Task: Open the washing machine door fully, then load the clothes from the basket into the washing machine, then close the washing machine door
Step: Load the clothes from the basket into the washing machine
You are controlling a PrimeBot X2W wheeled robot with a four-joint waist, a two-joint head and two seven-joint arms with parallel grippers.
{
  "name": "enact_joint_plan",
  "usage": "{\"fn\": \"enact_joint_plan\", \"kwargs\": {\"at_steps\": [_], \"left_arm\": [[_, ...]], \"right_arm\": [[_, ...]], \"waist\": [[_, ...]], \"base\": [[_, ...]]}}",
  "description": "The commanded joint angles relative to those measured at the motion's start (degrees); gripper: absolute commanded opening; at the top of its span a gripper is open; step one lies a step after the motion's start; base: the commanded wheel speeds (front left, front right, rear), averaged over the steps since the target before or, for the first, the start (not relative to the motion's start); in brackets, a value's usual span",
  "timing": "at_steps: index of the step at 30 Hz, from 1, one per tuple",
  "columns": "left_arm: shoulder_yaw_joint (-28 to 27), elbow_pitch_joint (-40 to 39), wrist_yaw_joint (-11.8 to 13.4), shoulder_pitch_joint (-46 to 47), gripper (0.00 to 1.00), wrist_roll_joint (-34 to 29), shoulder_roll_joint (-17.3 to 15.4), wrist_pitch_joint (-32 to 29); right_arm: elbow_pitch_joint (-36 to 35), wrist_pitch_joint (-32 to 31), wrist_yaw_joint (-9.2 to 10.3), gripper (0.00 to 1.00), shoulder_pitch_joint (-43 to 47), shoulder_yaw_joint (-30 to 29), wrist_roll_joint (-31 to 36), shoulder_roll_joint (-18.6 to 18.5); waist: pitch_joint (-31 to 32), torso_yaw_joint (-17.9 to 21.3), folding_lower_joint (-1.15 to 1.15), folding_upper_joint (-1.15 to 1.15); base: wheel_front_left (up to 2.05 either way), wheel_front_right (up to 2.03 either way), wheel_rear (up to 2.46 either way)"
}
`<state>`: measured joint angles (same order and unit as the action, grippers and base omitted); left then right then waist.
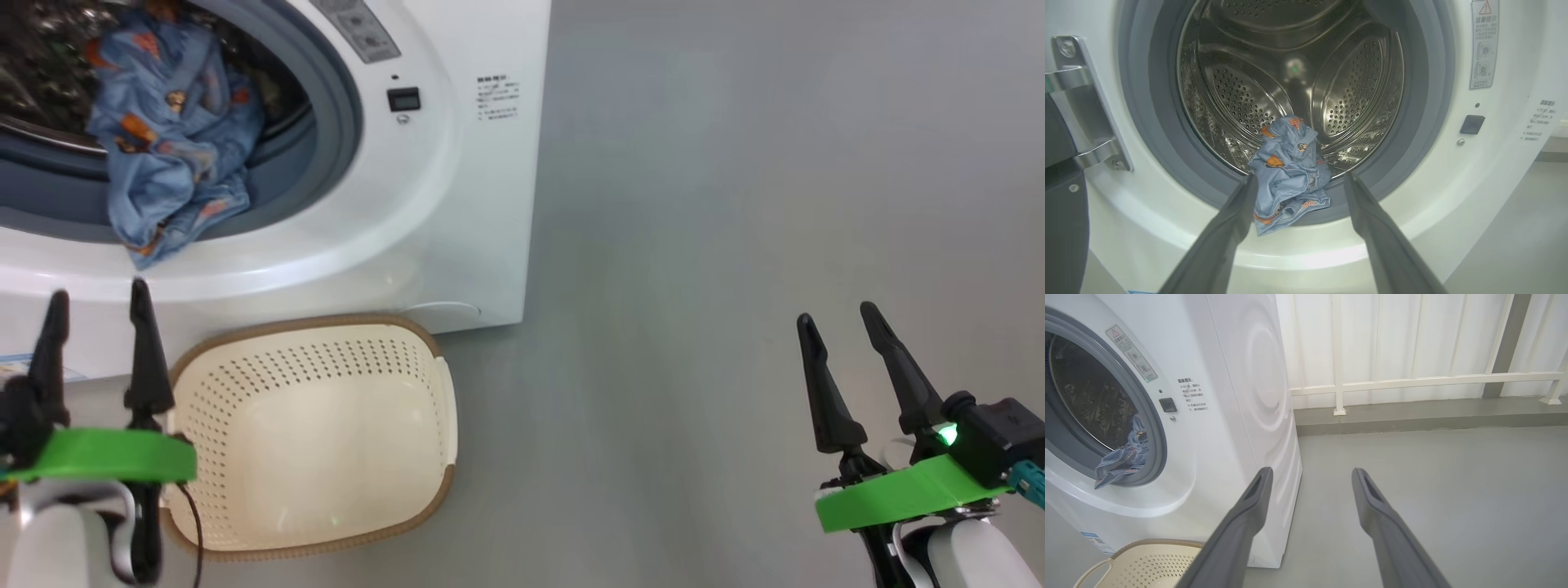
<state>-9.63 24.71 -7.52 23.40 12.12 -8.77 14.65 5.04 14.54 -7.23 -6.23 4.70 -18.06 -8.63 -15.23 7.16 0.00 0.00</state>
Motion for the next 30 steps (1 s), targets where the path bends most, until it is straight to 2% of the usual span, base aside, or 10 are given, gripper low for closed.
{"fn": "enact_joint_plan", "kwargs": {"at_steps": [1,18,30], "left_arm": [[-1.78,-2.52,0.04,-2.21,1.0,0.36,-0.96,0.35],[-1.43,-9.5,0.04,-13.65,1.0,-0.38,1.78,0.35],[-3.47,-14.02,0.04,-20.37,1.0,-0.5,4.26,0.35]], "right_arm": [[-1.11,0.46,-0.25,1.0,1.11,0.42,-0.37,-1.13],[-0.92,0.46,-0.25,1.0,5.89,-0.64,-0.79,-2.44],[-1.19,0.46,-0.25,1.0,8.34,-1.42,-1.0,-2.4]], "waist": [[2.36,-1.6,0.0,0.0],[7.41,-4.06,0.0,0.0],[9.64,-4.63,0.0,0.0]], "base": [[0.0,0.0,0.0],[0.0,0.0,0.0],[0.0,0.0,0.0]]}}
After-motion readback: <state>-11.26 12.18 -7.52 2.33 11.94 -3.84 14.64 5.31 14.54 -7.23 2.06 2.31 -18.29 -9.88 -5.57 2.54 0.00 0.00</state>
